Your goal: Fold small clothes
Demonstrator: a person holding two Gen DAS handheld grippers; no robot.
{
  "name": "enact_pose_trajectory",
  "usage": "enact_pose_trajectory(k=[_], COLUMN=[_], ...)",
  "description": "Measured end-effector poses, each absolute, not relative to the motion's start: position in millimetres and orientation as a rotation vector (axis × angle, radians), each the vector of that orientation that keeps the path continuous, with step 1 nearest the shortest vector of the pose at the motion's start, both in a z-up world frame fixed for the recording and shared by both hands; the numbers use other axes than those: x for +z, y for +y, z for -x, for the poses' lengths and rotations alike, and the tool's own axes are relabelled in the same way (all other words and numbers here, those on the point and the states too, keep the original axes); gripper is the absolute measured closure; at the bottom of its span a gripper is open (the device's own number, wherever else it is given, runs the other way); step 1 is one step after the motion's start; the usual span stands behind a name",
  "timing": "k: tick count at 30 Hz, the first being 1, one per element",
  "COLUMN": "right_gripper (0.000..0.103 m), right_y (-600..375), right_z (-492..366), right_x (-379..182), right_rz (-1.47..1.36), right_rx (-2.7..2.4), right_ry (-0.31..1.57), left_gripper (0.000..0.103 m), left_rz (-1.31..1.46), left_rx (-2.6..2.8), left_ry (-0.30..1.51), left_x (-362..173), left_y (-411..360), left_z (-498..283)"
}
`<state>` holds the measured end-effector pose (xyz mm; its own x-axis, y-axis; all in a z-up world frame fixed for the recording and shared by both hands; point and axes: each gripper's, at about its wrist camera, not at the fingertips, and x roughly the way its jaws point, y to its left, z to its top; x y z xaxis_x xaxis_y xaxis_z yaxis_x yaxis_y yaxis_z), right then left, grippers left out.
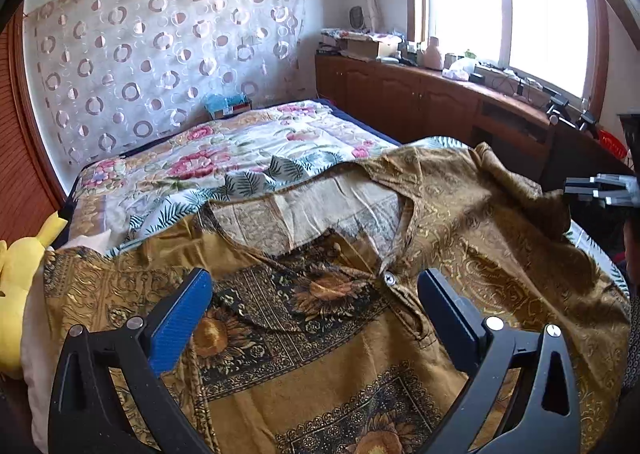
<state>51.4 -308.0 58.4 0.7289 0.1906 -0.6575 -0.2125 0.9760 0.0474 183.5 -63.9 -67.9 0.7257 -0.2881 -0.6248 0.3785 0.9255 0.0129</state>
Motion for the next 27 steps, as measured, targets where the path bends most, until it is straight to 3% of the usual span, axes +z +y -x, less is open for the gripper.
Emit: enact_pose_trajectory(k=[24, 25, 27], right_gripper=[0.057, 0.059, 0.074], right_y=[-352.1, -353.6, -354.8], right_z=[-147.4, -145.1, -144.2], right_x=[26.6, 30.6, 31.3], right_rz=[-0.086, -0.085, -0.069], right_rx=[0.037, 0.043, 0.055], right_ry=[0.919, 0.918, 0.912], left_gripper=[0.0, 0.0, 0.0], left_rz=[-0.096, -0.093, -0.085], left_rx=[-0.387, -0.387, -0.387], left_ry=[0.708, 0.708, 0.704], left_x=[-80.9, -81.0, -80.5], left_y=[-54.7, -53.7, -50.6], left_z=[-186.9, -187.2, -187.0])
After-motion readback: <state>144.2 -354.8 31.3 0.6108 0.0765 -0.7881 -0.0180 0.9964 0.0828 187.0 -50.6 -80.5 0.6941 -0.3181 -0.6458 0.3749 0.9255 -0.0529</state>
